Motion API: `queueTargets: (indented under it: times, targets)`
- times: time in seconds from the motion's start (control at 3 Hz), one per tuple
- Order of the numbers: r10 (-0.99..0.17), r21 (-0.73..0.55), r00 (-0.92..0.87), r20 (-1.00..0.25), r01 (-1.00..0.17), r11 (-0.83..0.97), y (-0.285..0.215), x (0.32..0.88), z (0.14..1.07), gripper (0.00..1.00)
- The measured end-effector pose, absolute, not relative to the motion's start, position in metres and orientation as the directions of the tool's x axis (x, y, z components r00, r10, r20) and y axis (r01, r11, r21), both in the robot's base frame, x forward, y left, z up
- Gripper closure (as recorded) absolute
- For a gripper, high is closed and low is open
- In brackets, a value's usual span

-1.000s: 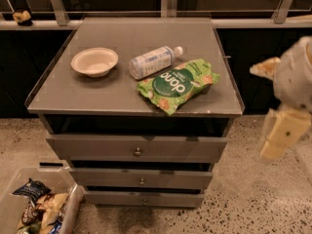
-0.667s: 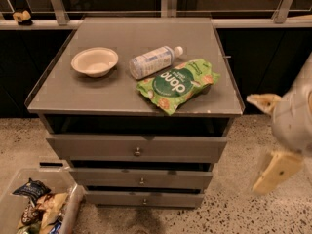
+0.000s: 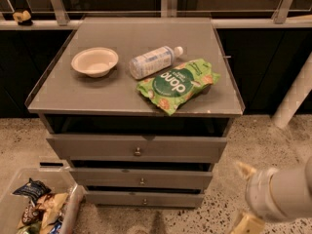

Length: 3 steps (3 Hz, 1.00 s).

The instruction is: Open top drawer

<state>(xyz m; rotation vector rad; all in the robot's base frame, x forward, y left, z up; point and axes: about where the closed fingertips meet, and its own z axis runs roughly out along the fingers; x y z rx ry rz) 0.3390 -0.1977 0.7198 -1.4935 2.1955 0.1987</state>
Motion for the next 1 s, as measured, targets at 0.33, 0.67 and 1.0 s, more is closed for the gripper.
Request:
queueTargets:
  times: [0.33,0.67,1.0]
  targets:
    - [-0.803,-0.008,-0.353,-0.481,-0.913,0.407,-0.198,0.324,0.624,0.00]
    - [-0.784,0.037,-0.372,-0.497,-0.912,0.409,-0.194,0.321,0.604,0.00]
    - [-0.796,-0.024,-0.330,-0.508,-0.918,0.396,-0.191,0.327,0.606,0.00]
